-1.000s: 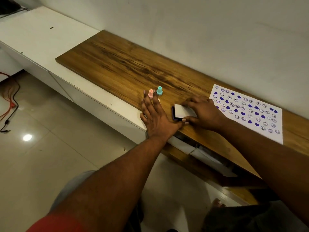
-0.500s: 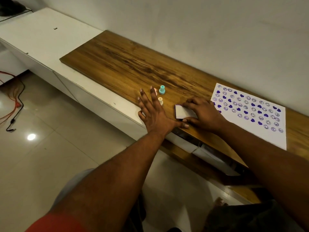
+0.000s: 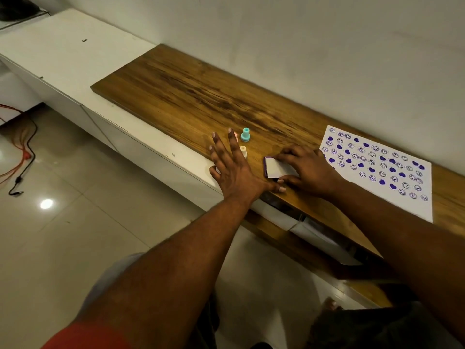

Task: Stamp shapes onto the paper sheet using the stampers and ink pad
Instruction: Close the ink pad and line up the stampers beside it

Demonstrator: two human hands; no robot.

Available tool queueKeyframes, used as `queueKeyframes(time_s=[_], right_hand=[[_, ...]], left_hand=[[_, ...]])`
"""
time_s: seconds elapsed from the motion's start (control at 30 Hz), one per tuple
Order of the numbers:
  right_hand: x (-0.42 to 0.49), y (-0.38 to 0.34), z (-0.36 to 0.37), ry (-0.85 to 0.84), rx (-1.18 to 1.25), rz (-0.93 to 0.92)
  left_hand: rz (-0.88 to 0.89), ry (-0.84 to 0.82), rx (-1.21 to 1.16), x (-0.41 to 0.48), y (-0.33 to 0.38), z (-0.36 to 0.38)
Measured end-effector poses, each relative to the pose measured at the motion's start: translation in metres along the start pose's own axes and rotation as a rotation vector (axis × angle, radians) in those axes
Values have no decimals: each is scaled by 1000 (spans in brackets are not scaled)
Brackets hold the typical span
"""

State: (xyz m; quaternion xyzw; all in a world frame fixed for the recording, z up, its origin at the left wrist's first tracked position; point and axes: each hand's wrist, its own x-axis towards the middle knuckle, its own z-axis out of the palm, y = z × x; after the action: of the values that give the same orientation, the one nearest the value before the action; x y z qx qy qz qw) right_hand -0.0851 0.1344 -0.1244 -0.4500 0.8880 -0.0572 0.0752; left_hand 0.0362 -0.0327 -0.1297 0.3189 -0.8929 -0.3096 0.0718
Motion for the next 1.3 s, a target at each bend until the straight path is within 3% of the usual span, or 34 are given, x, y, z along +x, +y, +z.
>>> queueKeyframes(time_s=[0.73, 1.0, 1.2, 1.3], right_hand=[[3, -15, -10, 1, -17, 51], [3, -13, -14, -14, 22, 20], [4, -11, -21, -57, 11, -15], [4, -12, -20, -48, 2, -9]], left_hand=[[0, -16, 23, 4, -3, 3], [290, 121, 64, 7, -17, 8], [438, 44, 311, 19, -22, 6], [481, 22, 326, 21, -19, 6]])
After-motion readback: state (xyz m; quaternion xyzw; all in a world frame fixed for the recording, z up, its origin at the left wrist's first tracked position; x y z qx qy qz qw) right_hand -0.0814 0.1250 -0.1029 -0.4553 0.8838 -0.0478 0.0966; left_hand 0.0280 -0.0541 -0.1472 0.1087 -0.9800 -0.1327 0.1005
